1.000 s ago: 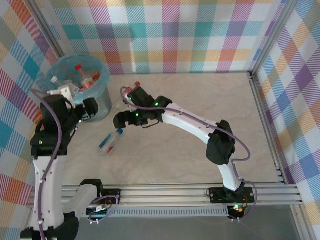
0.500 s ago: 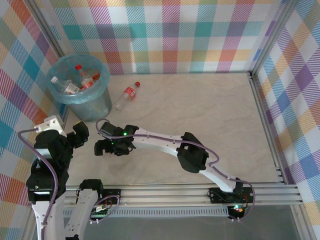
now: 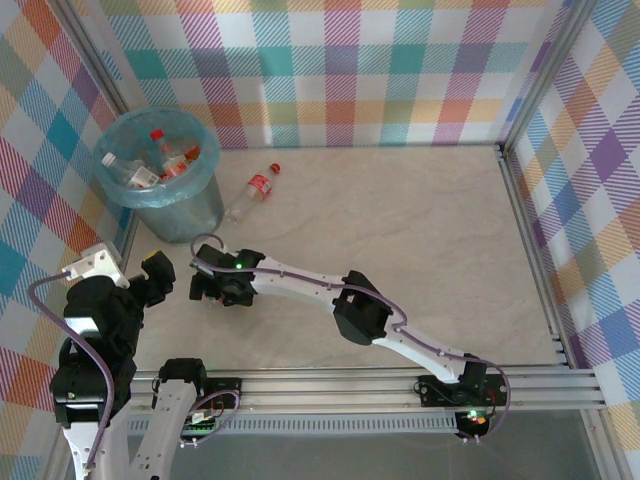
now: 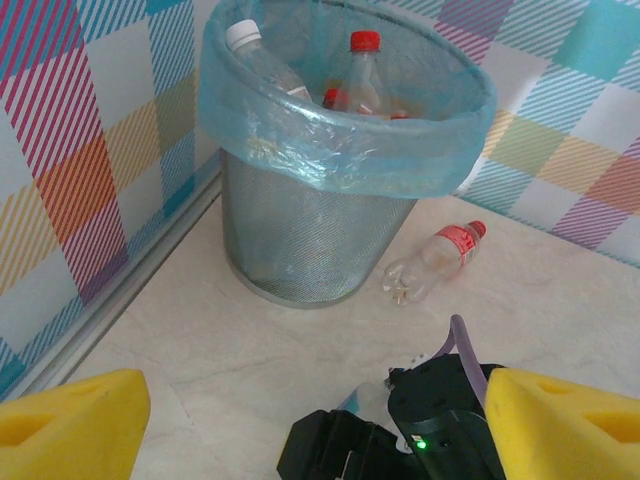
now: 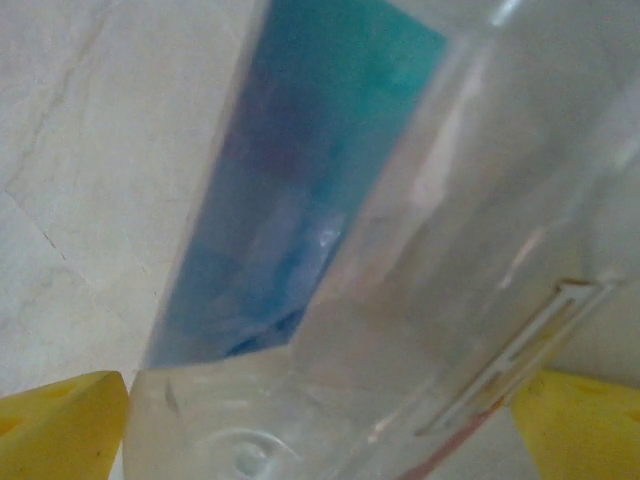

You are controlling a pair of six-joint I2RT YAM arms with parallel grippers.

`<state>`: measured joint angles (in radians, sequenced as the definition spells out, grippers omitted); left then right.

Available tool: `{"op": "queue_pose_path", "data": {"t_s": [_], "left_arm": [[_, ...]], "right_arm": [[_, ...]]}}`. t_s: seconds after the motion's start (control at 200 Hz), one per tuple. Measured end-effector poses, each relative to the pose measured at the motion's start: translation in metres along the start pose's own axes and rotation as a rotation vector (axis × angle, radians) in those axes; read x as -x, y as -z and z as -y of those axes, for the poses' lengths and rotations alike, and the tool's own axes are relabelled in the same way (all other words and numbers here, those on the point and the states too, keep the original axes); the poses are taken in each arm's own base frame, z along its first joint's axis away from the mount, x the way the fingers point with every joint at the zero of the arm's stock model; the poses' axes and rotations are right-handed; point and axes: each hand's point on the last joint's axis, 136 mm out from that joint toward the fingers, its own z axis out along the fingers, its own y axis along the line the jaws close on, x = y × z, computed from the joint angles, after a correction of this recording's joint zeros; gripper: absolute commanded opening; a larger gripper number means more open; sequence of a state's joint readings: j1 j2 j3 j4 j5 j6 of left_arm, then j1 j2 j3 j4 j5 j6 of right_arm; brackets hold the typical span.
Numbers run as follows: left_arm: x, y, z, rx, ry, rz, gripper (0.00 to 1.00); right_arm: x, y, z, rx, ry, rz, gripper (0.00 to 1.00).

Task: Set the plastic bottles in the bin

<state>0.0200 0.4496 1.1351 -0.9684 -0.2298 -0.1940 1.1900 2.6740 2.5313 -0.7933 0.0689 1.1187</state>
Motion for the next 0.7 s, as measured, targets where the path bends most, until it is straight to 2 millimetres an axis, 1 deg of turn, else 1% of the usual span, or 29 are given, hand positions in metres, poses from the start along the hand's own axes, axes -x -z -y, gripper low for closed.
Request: {"op": "queue_pose_path", "data": {"t_s": [0.1, 0.16, 0.255, 0.35, 0.49, 0.575, 0.7], "left_arm": [[0.0, 0.0, 0.0, 0.0, 0.001, 0.002, 0.89], [0.0, 0.0, 0.0, 0.0, 0.001, 0.001, 0.89], [-0.002, -0.002, 0.0, 0.001, -0.001, -0.005, 0.89], [-0.005, -0.004, 0.0, 0.004, -0.003, -0.015, 0.89], [-0.007, -0.009, 0.001, 0.007, -0.005, -0.034, 0.89], [-0.008, -0.014, 0.004, 0.0, -0.004, -0.058, 0.89], [-0.008, -0.024, 0.017, -0.042, 0.011, -0.108, 0.88]], "right_arm": [[0.006, 0.0, 0.006, -0.016, -0.011, 0.003, 0.92], [0.008, -0.001, 0.011, -0.018, -0.014, -0.011, 0.85], [0.006, 0.002, 0.019, -0.024, 0.003, -0.02, 0.71], [0.006, 0.006, 0.033, -0.041, 0.016, -0.027, 0.64], [0.007, 0.017, 0.05, -0.067, 0.041, -0.032, 0.57], [0.005, 0.025, 0.059, -0.079, 0.063, -0.036, 0.57], [0.002, 0.049, 0.069, -0.066, 0.122, -0.029, 0.56]]}}
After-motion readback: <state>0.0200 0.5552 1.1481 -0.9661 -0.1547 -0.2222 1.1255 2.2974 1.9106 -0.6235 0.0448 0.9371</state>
